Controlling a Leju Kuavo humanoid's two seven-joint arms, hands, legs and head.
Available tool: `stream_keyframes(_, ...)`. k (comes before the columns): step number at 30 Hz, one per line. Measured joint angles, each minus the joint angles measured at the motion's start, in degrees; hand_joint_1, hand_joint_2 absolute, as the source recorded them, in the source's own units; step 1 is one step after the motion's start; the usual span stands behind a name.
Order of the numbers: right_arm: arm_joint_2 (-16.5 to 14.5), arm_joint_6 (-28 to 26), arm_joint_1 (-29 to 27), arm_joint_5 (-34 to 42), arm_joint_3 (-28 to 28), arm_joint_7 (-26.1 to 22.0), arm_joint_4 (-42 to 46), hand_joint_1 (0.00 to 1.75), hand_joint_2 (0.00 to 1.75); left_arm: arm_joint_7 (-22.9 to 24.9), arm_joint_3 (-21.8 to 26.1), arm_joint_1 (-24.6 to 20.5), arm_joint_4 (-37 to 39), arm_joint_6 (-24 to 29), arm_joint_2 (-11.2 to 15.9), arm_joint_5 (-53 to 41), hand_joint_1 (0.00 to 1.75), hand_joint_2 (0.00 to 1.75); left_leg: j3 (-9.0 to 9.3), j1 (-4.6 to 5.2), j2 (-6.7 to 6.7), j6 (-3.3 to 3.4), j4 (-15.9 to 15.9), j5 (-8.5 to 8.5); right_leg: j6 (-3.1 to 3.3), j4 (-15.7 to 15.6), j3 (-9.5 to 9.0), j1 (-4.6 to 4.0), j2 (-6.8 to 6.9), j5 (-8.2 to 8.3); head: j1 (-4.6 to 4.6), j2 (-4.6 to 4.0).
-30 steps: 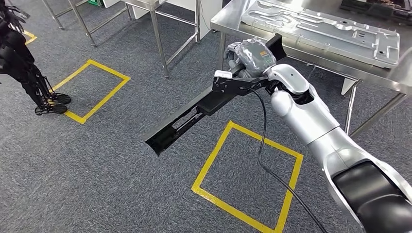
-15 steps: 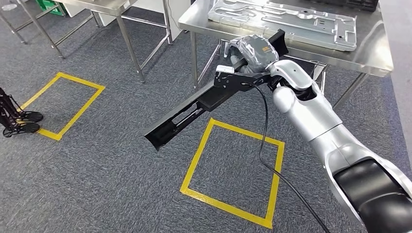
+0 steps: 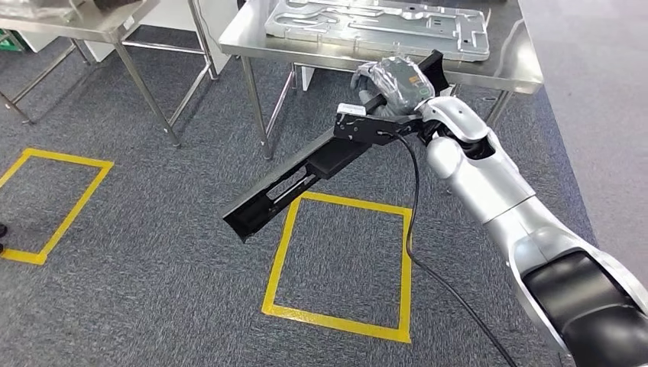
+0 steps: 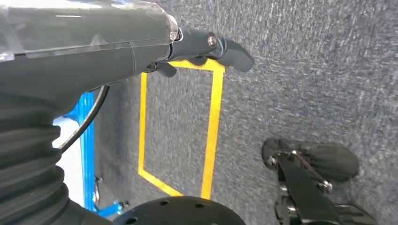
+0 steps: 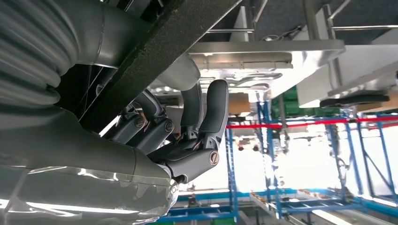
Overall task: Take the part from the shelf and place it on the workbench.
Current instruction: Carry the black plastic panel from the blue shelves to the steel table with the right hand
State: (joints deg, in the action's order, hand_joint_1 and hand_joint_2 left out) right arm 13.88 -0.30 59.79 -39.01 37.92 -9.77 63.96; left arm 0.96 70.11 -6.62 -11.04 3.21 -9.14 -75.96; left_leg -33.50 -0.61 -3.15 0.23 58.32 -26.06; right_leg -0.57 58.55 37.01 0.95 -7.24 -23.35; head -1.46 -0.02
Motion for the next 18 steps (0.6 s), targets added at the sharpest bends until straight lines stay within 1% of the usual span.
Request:
stream_keyframes(1, 0.1, 0.0, 0.0, 0.0, 0.0, 0.0, 0.0, 1.75, 1.75, 0.0, 0.0, 0.0, 0.0, 0.0, 0.0, 0.0, 0.0, 1.75, 0.2, -0.08, 0.66, 0.26, -0.4, 0.25, -0.34, 0.1, 0.12, -0.03, 0.25, -0.06, 0.01, 0.0)
stream_keyframes(2, 0.2, 0.0, 0.0, 0.0, -0.1, 0.0, 0.0, 1.75, 1.75, -0.1, 0.0, -0.1, 0.0, 0.0, -0.1, 0.1, 0.0, 1.75, 0.43, -0.23, 1.34, 0.57, -0.9, 0.51, -0.59, 0.8, 0.51, -0.16, 1.28, -0.62, 0.01, 0.0)
stream_keyframes(3, 0.3, 0.0, 0.1, 0.0, -0.1, 0.0, 0.0, 1.75, 1.75, -0.2, 0.0, -0.1, 0.0, 0.0, -0.1, 0.1, 0.0, 1.75, 0.63, -0.41, 2.03, 0.84, -1.4, 0.75, -0.78, 2.6, 1.36, -0.3, 2.83, -1.79, 0.01, 0.0)
stream_keyframes(4, 0.3, -0.1, 0.1, 0.1, -0.2, 0.0, 0.0, 1.75, 1.75, -0.2, 0.0, -0.1, 0.0, 0.0, -0.1, 0.2, 0.0, 1.75, 0.75, -0.42, 2.71, 1.01, -1.6, 0.86, -0.89, 5.6, 2.8, -0.26, 4.68, -3.51, 0.02, 0.0)
stream_keyframes(5, 0.3, -0.1, 0.0, 0.1, -0.2, 0.0, 0.0, 1.75, 1.75, -0.3, 0.0, -0.1, 0.0, 0.0, -0.1, 0.2, 0.0, 1.75, 0.75, -0.42, 3.3, 1.12, -1.6, 0.86, -1.08, 9.5, 4.64, -0.16, 5.91, -5.34, 0.02, 0.0)
stream_keyframes(6, 0.3, -0.1, -0.1, 0.1, -0.2, 0.0, 0.0, 1.75, 1.75, -0.3, 0.1, 0.0, 0.0, 0.0, -0.1, 0.2, 0.0, 1.75, 0.72, -0.41, 3.93, 1.14, -1.6, 0.84, -1.32, 13.1, 6.4, 0.03, 6.51, -6.67, 0.02, 0.0)
stream_keyframes(7, 0.3, 0.0, -0.3, 0.1, -0.2, 0.0, 0.0, 1.75, 1.75, -0.3, 0.1, 0.0, 0.0, 0.0, -0.1, 0.2, 0.0, 1.75, 0.72, -0.41, 4.57, 1.09, -1.5, 0.79, -1.53, 15.3, 7.48, 0.23, 6.8, -7.09, 0.02, 0.0)
stream_keyframes(8, 0.4, 0.0, -0.4, 0.1, -0.2, 0.0, -0.1, 1.75, 1.75, -0.3, 0.1, 0.0, 0.0, 0.0, -0.1, 0.3, 0.0, 1.75, 0.72, -0.43, 5.2, 1.0, -1.5, 0.7, -1.71, 15.3, 7.48, 0.39, 7.01, -6.45, 0.02, 0.0)
stream_keyframes(9, 0.4, 0.0, -0.4, 0.1, -0.2, 0.0, -0.1, 1.75, 1.75, -0.3, 0.1, 0.0, 0.0, -0.1, -0.1, 0.3, 0.0, 1.75, 0.76, -0.45, 5.82, 0.86, -1.4, 0.56, -1.83, 12.9, 6.24, 0.52, 7.34, -4.91, 0.02, 0.0)
stream_keyframes(10, 0.4, 0.0, -0.3, 0.1, -0.2, 0.0, -0.1, 1.75, 1.75, -0.3, 0.1, 0.0, 0.0, -0.1, -0.2, 0.3, 0.0, 1.75, 0.85, -0.46, 6.38, 0.65, -1.2, 0.35, -1.87, 8.9, 4.08, 0.56, 8.15, -2.94, 0.02, 0.0)
stream_keyframes(11, 0.4, 0.0, -0.2, 0.1, -0.2, 0.0, -0.1, 1.75, 1.75, -0.4, 0.1, 0.0, 0.0, -0.1, -0.2, 0.4, 0.0, 1.75, 0.89, -0.33, 6.89, 0.34, -1.0, 0.07, -1.75, 5.1, 1.96, 0.33, 9.27, -1.55, 0.02, 0.0)
stream_keyframes(12, 0.4, 0.0, -0.1, 0.1, -0.2, 0.0, -0.1, 1.75, 1.75, -0.4, 0.1, -0.1, 0.0, 0.0, -0.2, 0.4, 0.0, 1.75, 0.97, -0.2, 7.32, 0.02, -0.7, -0.21, -1.49, 2.1, 0.39, 0.15, 10.02, -0.63, 0.02, 0.0)
stream_keyframes(13, 0.4, 0.0, -0.1, 0.1, -0.2, 0.0, 0.0, 1.75, 1.75, -0.4, 0.1, -0.1, 0.0, 0.0, -0.2, 0.5, 0.0, 1.75, 1.06, -0.03, 7.73, -0.33, -0.6, -0.45, -1.16, 0.4, -0.43, -0.07, 10.5, -0.33, 0.01, 0.0)
stream_keyframes(14, 0.4, 0.0, -0.1, 0.1, -0.2, 0.0, 0.0, 1.75, 1.75, -0.5, 0.1, -0.2, 0.0, 0.0, -0.2, 0.6, 0.0, 1.75, 1.17, 0.11, 8.18, -0.68, -0.5, -0.61, -0.78, 0.1, -0.5, -0.3, 10.29, -0.51, 0.01, 0.0)
stream_keyframes(15, 0.5, 0.0, -0.1, 0.1, -0.2, 0.0, 0.0, 1.75, 1.75, -0.5, 0.1, -0.2, 0.0, 0.0, -0.2, 0.7, 0.0, 1.75, 1.35, 0.09, 8.66, -0.99, -0.6, -0.72, -0.39, 0.0, -0.43, -0.27, 9.6, -0.41, 0.01, 0.0)
stream_keyframes(16, 0.5, -0.1, -0.1, 0.1, -0.2, 0.0, 0.0, 1.75, 1.75, -0.5, 0.1, -0.2, 0.0, 0.1, -0.2, 0.7, 0.0, 1.75, 1.45, 0.01, 8.84, -1.35, -0.6, -0.93, -0.03, -0.1, -0.45, -0.2, 9.07, -0.36, 0.01, 0.0)
stream_keyframes(17, 0.6, -0.1, 0.0, 0.1, -0.2, 0.1, 0.0, 1.75, 1.75, -0.5, 0.2, -0.3, 0.0, 0.1, -0.2, 0.7, 0.0, 1.75, 1.33, -0.11, 8.33, -1.67, 0.0, -1.55, 0.33, -0.2, -0.5, -0.08, 8.53, -0.27, 0.01, 0.0)
stream_keyframes(18, 0.6, -0.1, 0.0, 0.1, -0.2, 0.1, 0.0, 1.75, 1.75, -0.6, 0.2, -0.3, 0.0, 0.1, -0.2, 0.7, 0.0, 1.75, 0.69, -0.23, 7.33, -1.91, 1.7, -2.79, 0.7, -0.3, -0.55, 0.07, 8.03, -0.15, 0.0, 0.0)
